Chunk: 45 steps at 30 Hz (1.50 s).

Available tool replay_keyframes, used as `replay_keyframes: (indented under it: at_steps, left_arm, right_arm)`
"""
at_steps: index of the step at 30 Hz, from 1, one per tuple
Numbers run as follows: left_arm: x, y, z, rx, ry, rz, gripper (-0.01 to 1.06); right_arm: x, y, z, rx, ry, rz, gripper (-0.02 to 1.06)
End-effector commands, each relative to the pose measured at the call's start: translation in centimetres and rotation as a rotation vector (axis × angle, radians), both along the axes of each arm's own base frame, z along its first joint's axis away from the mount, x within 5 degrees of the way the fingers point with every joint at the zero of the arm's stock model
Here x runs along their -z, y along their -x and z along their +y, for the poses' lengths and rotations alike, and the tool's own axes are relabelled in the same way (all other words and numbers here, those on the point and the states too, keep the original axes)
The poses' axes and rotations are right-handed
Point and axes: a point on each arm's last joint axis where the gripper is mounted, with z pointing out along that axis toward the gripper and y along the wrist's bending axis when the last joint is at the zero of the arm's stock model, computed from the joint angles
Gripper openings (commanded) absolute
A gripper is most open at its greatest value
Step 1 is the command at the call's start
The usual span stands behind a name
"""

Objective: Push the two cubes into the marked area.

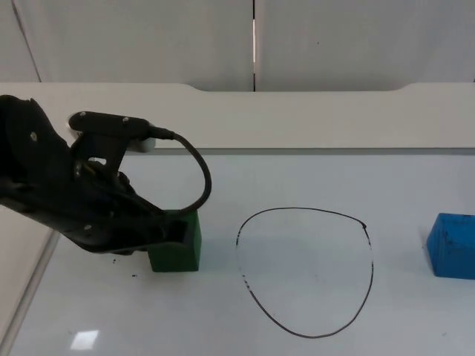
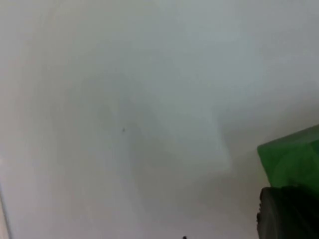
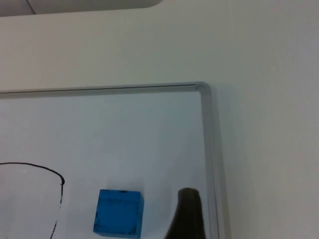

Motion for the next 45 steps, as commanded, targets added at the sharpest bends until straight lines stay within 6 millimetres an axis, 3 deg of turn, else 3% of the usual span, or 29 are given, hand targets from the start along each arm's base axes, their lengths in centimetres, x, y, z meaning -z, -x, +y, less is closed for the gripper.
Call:
replay_keyframes:
  at_steps: [1,45]
  left_arm:
    - [-0.1,0.1,-0.6,0.002,0.008,-0.015,0.00]
    - [-0.3,1.1,-3.3,0.047,0.030,-0.058,0.00]
  right_arm:
    - [-0.1,0.1,-0.1,0.002,0.002,-0.002,0.62]
    - [-0.1,0.1,-0.1,0.002,0.002,0.004,0.62]
